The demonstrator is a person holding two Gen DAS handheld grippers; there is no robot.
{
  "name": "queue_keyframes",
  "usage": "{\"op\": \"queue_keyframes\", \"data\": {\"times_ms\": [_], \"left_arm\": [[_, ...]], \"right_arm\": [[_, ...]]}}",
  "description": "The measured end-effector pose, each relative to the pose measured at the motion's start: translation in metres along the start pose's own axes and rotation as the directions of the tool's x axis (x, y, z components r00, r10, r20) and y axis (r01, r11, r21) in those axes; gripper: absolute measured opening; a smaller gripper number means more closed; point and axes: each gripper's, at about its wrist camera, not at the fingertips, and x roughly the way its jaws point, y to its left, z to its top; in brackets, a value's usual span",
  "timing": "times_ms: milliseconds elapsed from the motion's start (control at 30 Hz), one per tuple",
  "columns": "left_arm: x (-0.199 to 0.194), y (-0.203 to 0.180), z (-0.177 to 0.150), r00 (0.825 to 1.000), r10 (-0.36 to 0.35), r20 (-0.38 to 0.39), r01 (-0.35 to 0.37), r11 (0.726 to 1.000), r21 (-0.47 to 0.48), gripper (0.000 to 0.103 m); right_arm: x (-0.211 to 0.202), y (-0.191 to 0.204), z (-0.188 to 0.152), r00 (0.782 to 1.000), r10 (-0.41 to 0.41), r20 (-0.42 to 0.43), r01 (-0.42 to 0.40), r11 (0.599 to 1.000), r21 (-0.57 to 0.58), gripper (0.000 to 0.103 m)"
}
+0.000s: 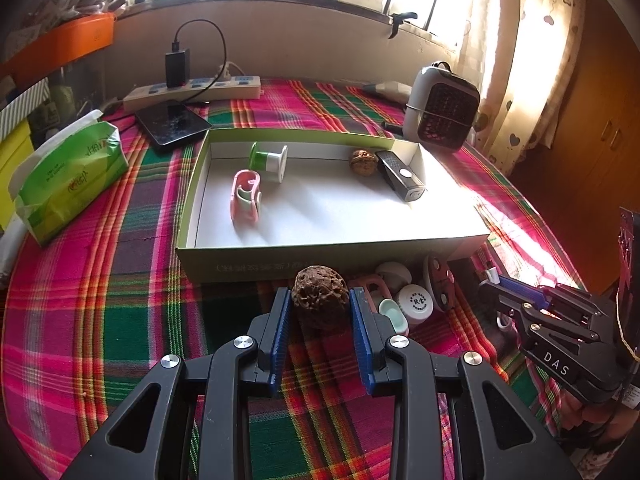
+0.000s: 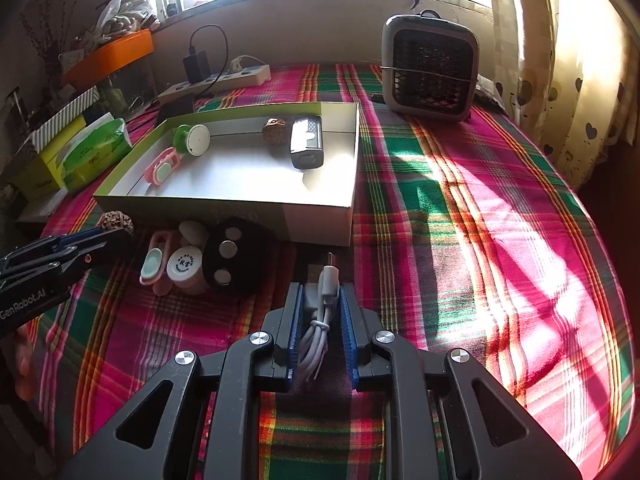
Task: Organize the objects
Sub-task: 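Hold the cable in the right tool while the left tool closes on the wrinkled walnut, then carry the walnut in the left tool and cable in the right tool into the box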
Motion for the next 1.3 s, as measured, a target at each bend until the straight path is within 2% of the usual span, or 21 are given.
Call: {"op": "queue_keyframes", "data": {"times_ms": [600, 1300], "left_arm": [[-0.004, 0.004, 0.026, 0.999, 0.011, 0.033, -0.01, 1.0, -0.005, 0.027], [0.028, 0.018, 0.054, 1.0, 0.03, 0.01, -0.03, 0.999, -0.03, 0.027]], "right_arm": [[-0.014, 0.017, 0.04, 0.996, 0.077, 0.045, -0.074, 0.994, -0.074, 0.019], [0.037, 0.043, 0.111, 0.985, 0.172, -0.004, -0.17, 0.973, -0.154, 0.019]]}}
